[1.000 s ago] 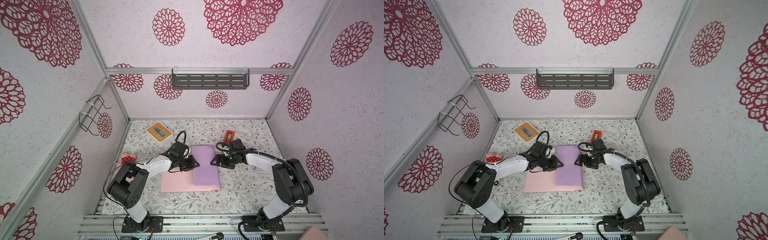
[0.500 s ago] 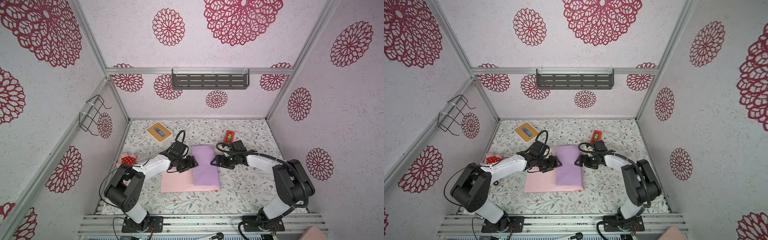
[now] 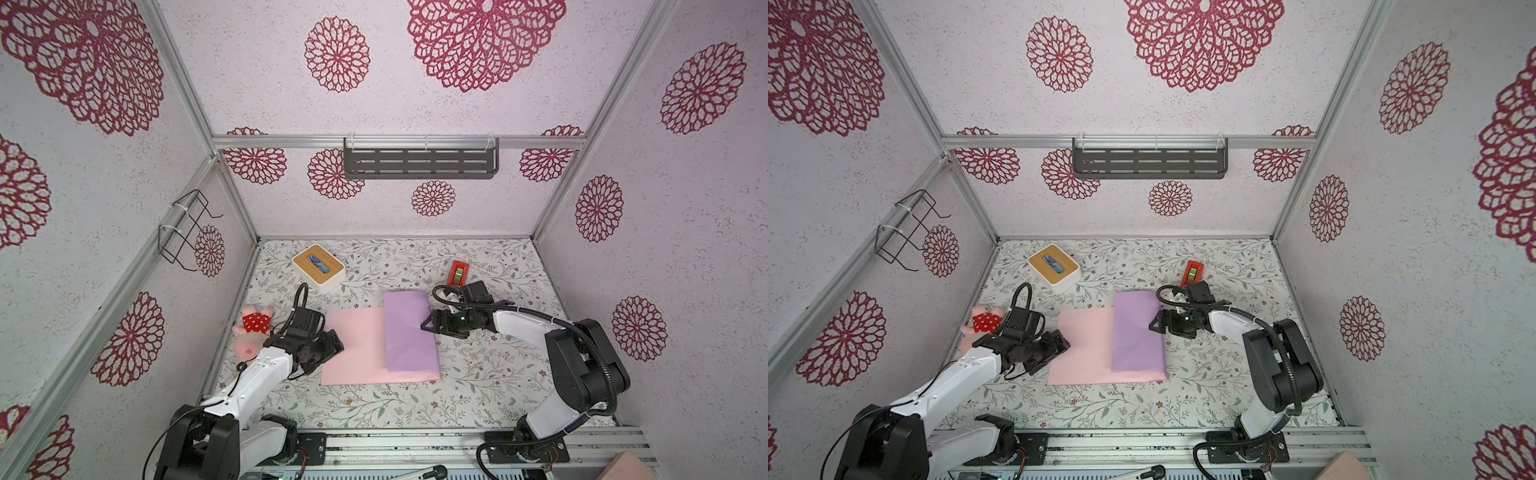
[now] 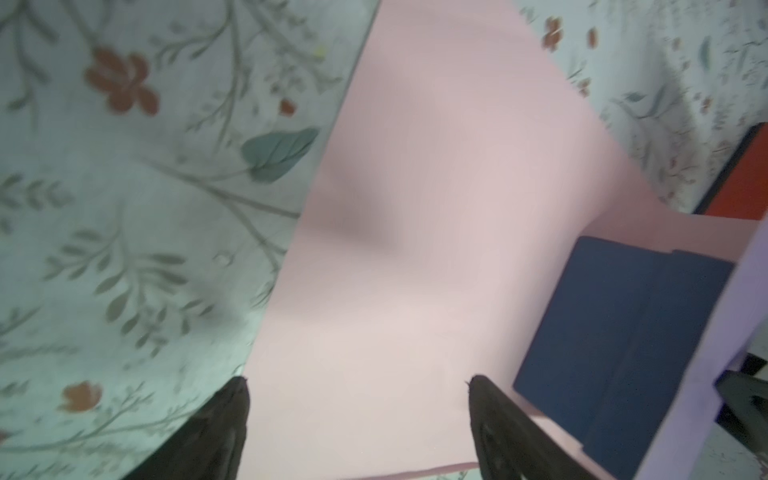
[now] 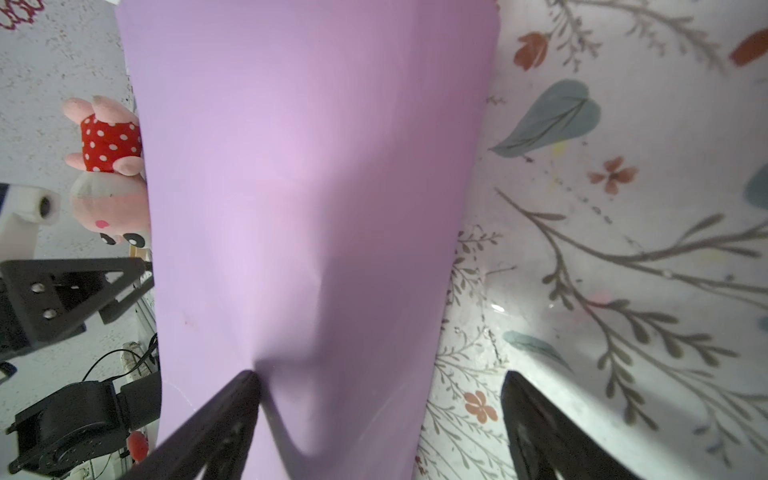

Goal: Wrap a gift box in wrapping paper
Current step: Second fold the wrapping paper around the gift box.

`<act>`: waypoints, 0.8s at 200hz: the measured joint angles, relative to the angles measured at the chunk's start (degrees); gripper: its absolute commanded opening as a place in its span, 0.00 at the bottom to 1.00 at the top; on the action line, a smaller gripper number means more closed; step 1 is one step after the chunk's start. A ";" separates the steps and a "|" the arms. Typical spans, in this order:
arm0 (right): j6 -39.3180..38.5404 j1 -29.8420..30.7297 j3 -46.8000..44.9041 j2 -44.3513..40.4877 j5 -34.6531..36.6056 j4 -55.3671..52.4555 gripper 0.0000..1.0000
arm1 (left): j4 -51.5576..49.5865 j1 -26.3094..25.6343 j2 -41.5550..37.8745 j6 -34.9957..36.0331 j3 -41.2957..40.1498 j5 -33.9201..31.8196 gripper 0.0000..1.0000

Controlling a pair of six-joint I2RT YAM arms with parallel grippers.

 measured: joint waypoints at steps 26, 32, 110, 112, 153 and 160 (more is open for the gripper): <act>0.02 -0.07 -0.24 -0.02 -0.26 0.48 0.91 | -3.87 0.00 -4.74 -3.76 -3.10 -1.33 0.85; 0.02 -0.09 -0.28 -0.02 -0.35 0.55 0.91 | -4.57 0.00 -5.62 -4.55 -3.65 -1.46 0.85; 0.02 -0.11 -0.33 0.00 -0.52 0.76 0.90 | -3.72 -0.17 -2.64 -5.97 -5.31 4.79 0.83; 0.02 -0.11 -0.33 0.00 -0.52 0.76 0.90 | -3.45 -0.17 -2.56 -5.86 -5.31 5.01 0.83; 0.09 -0.11 -0.52 -0.02 -0.57 1.14 0.90 | 1.31 -0.17 -1.51 -5.57 -5.92 7.89 0.78; 0.09 -0.11 -0.52 -0.02 -0.57 1.14 0.90 | 1.95 -0.17 -1.60 -5.46 -6.10 8.11 0.78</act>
